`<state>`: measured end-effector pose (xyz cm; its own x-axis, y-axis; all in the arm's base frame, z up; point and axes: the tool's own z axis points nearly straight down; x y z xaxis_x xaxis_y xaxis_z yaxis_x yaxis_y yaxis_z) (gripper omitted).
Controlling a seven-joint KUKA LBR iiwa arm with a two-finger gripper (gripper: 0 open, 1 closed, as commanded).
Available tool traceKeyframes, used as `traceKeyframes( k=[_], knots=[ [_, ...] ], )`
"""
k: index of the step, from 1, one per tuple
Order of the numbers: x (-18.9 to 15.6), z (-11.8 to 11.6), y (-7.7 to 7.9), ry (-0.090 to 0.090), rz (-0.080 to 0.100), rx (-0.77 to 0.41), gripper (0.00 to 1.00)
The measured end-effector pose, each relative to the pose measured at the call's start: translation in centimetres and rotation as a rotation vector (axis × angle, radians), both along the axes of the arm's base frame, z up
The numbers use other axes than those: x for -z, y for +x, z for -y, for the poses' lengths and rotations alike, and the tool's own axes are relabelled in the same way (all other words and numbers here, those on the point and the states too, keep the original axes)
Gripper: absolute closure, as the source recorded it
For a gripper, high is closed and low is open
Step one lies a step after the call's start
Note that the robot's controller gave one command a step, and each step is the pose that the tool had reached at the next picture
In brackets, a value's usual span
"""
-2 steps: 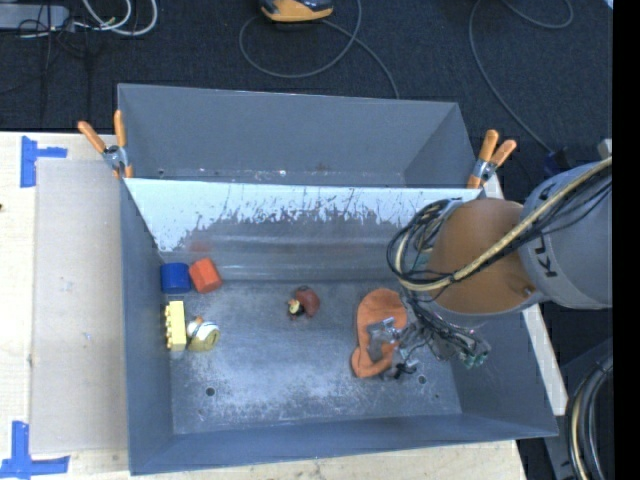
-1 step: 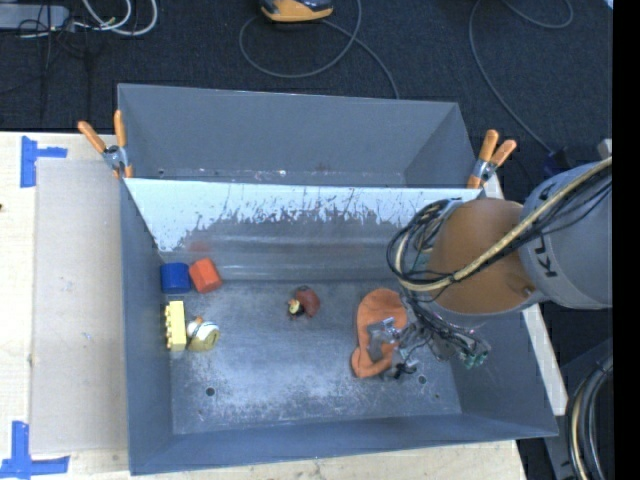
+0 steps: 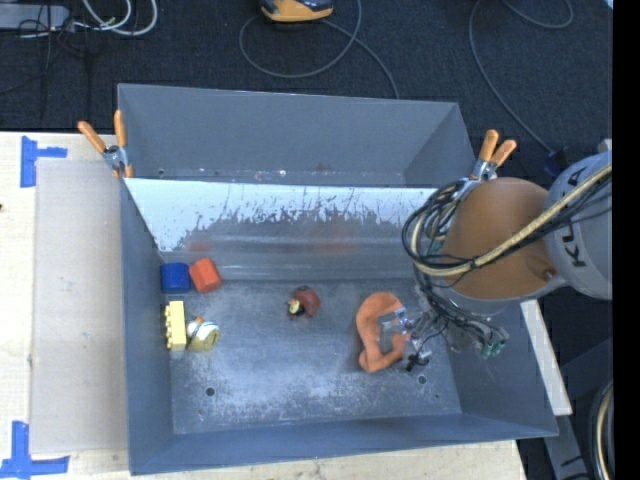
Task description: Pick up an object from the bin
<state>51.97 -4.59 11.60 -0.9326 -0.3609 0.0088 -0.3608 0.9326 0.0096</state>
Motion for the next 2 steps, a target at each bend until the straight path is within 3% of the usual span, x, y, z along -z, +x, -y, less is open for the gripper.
traceKeyframes(
  k=[1,2],
  knots=[
    [-4.2,0.3,0.6,-0.002,0.012,-0.007,1.0],
    [-14.2,2.9,-0.5,0.001,0.001,-0.02,1.0]
  ],
)
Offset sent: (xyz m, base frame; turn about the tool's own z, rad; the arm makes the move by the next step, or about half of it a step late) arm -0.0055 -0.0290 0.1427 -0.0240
